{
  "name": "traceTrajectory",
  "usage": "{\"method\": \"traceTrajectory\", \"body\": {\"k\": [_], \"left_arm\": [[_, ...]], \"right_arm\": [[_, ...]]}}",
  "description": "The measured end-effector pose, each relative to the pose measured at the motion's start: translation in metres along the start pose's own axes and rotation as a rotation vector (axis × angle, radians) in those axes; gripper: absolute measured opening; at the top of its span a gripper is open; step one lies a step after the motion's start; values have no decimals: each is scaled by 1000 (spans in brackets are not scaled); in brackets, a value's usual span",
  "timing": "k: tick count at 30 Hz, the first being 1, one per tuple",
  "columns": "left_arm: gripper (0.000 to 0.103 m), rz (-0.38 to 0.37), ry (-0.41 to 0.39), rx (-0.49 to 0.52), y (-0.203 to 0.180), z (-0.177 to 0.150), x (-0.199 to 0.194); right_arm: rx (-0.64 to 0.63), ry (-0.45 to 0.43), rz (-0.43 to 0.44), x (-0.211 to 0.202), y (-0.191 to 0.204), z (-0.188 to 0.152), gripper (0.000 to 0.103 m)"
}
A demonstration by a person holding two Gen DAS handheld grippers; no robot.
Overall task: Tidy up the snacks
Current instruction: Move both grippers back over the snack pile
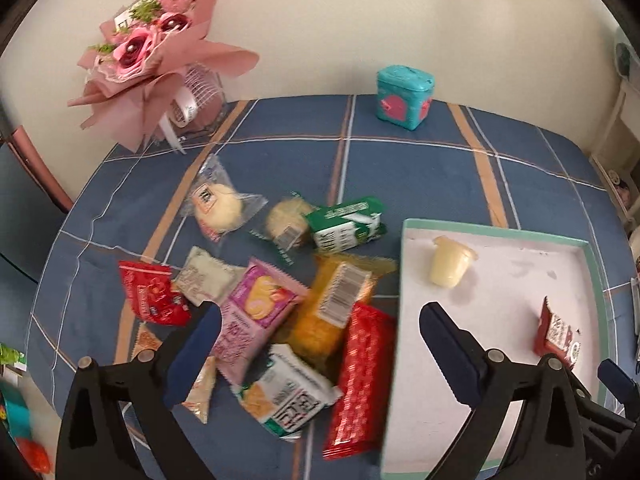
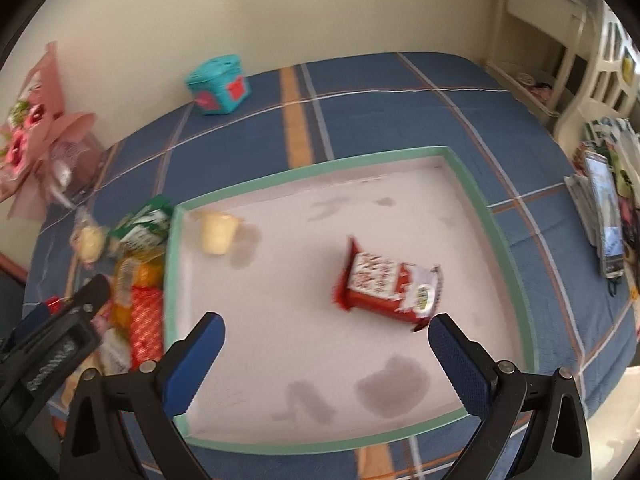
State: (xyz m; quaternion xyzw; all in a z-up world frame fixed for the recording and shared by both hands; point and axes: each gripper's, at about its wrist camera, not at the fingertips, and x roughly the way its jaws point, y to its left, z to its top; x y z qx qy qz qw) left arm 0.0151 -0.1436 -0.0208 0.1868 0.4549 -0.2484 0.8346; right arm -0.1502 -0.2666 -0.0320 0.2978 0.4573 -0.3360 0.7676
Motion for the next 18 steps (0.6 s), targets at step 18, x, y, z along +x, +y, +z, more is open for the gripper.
{"method": "traceTrajectory", "body": {"k": [18], "left_arm": [[99,26,-11,-77,51,-20,-8]], "right_arm": [[-148,-23,18,-8,59,-40,103]]}}
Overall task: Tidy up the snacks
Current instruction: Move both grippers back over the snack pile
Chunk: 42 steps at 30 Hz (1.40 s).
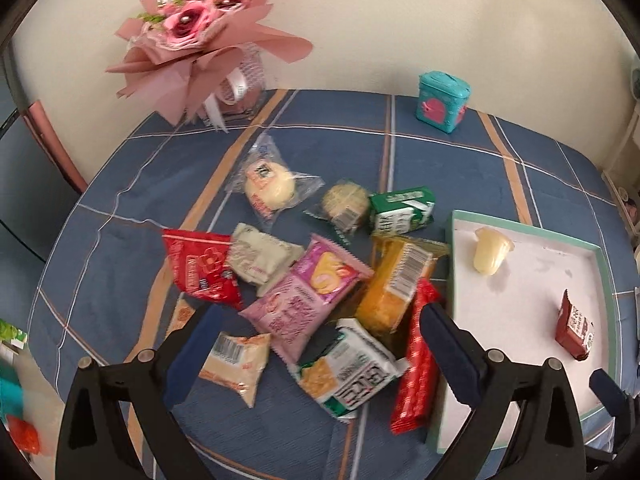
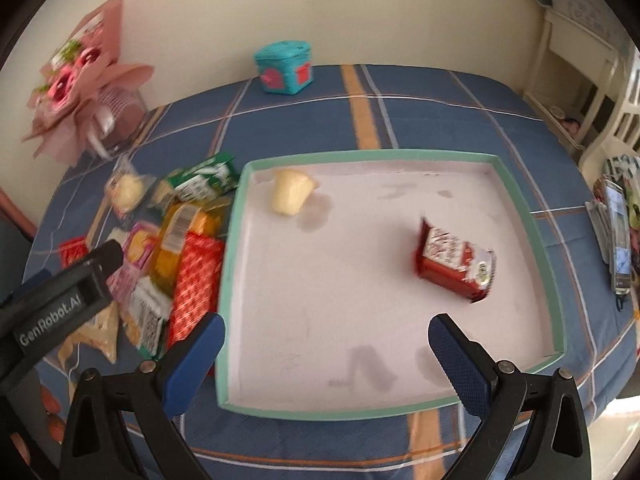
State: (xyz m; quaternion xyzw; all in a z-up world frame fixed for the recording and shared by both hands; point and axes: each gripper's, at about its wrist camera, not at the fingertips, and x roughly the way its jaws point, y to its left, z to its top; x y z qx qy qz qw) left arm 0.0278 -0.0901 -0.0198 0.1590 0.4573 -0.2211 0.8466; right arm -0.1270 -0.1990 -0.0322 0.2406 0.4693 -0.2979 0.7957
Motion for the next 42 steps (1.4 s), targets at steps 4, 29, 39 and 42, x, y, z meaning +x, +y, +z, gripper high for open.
{"method": "traceTrajectory", "body": {"k": [4,29,39,42], "left_arm": [[99,59,16,-18,20,-7,6],[102,-3,97,-281,126,-15,31],[102,-38,227,-244,114,-16,68],[102,-44,253,-258,114,-18,76]], "right_arm": [[-49,25,39,5,22,-6,103],[-77,97,327,32,106,-9,103],[-114,102,245,47,126,-14,89],[-118,86,234,46,130,-12,87]]}}
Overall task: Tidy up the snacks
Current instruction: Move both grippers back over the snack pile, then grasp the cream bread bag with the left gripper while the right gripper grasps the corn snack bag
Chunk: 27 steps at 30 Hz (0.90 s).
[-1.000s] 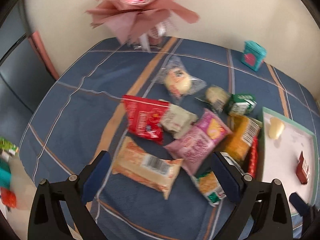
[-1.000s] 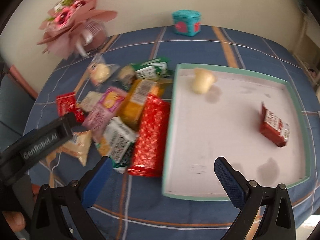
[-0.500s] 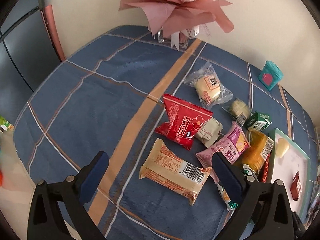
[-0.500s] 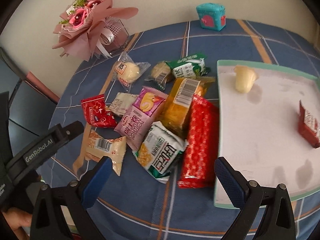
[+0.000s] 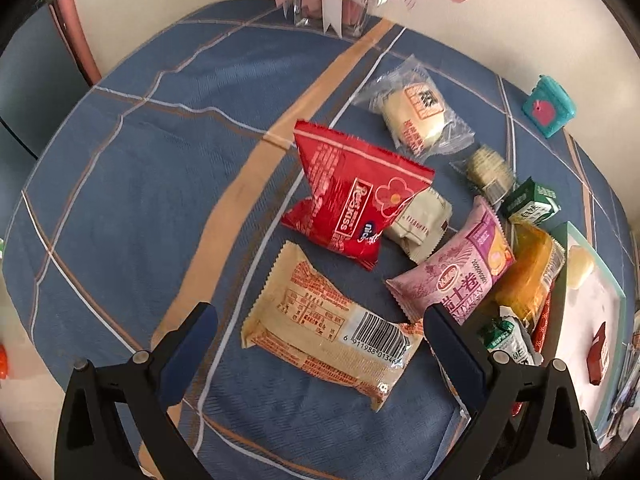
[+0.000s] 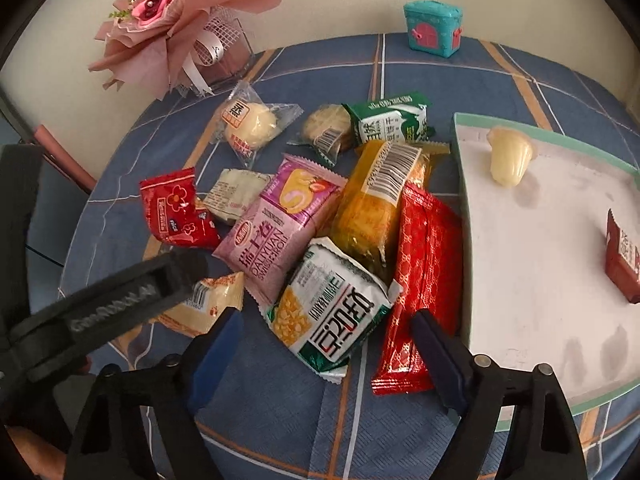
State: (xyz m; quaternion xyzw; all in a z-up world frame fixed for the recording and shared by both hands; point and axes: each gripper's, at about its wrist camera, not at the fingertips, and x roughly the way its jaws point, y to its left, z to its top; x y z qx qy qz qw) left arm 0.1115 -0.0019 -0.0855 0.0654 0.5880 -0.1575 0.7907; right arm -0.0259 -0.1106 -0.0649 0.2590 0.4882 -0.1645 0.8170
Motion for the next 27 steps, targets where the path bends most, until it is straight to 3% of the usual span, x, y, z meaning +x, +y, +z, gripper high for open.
{"method": "traceTrajectory", "body": {"k": [9,19,25,27], "left_arm": [[102,3,72,-59,11,0,19],[102,-55,155,-153,38,-9,39],[102,-35,146,-149,41,-12,41],[99,-26,144,-142,41,-15,40]], "right_arm": [[-36,-29,-3,-1,16,2,81],[4,20,21,19,14,1,77],[23,29,22,29,11,4,75],[18,34,10,32,13,4,70]]}}
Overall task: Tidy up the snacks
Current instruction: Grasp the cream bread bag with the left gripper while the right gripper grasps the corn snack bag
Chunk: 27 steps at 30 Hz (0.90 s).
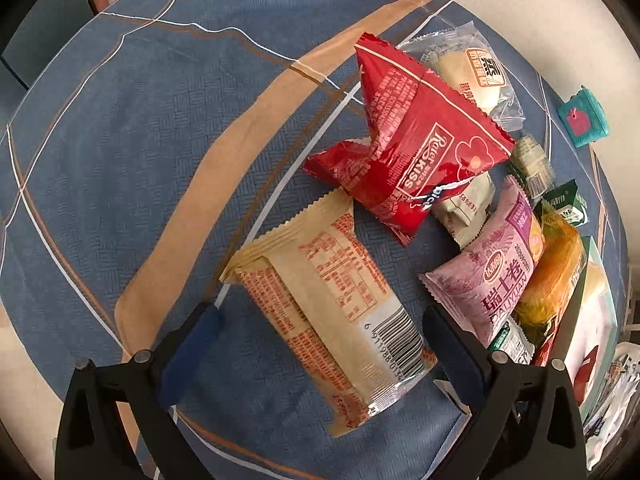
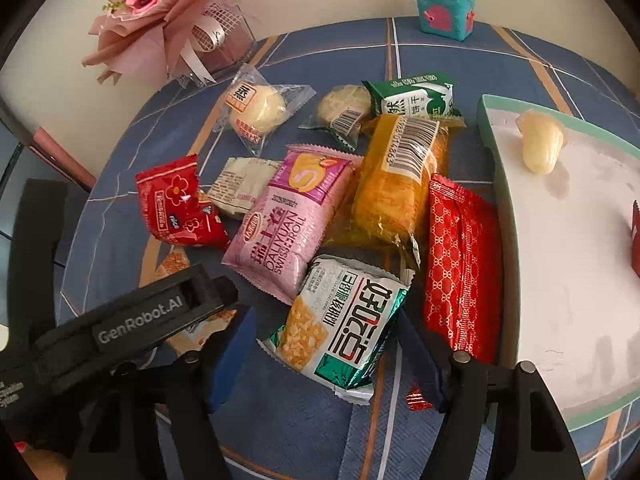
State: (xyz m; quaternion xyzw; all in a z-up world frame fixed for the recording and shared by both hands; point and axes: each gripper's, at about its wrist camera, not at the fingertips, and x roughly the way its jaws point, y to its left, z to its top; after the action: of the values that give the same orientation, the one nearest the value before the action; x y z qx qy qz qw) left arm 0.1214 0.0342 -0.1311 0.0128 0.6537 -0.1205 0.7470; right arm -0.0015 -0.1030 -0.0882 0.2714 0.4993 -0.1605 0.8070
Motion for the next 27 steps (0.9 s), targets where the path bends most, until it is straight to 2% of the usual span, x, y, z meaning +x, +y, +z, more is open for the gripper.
{"method": "traceTrajectory", "body": {"k": [3,5,7,10,14,16,27], "left_arm": [[94,8,-5,5,-3,-3,-2],[88,12,-13,2,-3,-4,-4],[73,19,-24,1,-6,-4,-10],[63,18,-32,-4,-8,-3,-15],[58,10,-36,-10,-8,-5,-19],[51,0,-39,-16,-5,-5,-25],[37,-29,-53,-30,-2,-6,-41]], "right_arm": [[-4,11,-28,1,-3,-4,58],[7,15,-17,3,-5,-4,57],[3,16,-17,4,-5,-4,56],[0,19,-16,5,-6,-4,55],[-1,24,-17,4,-8,-8,54],[-5,26,-22,3,-5,-9,54],[0,37,3,-10,-4,-18,53]]}}
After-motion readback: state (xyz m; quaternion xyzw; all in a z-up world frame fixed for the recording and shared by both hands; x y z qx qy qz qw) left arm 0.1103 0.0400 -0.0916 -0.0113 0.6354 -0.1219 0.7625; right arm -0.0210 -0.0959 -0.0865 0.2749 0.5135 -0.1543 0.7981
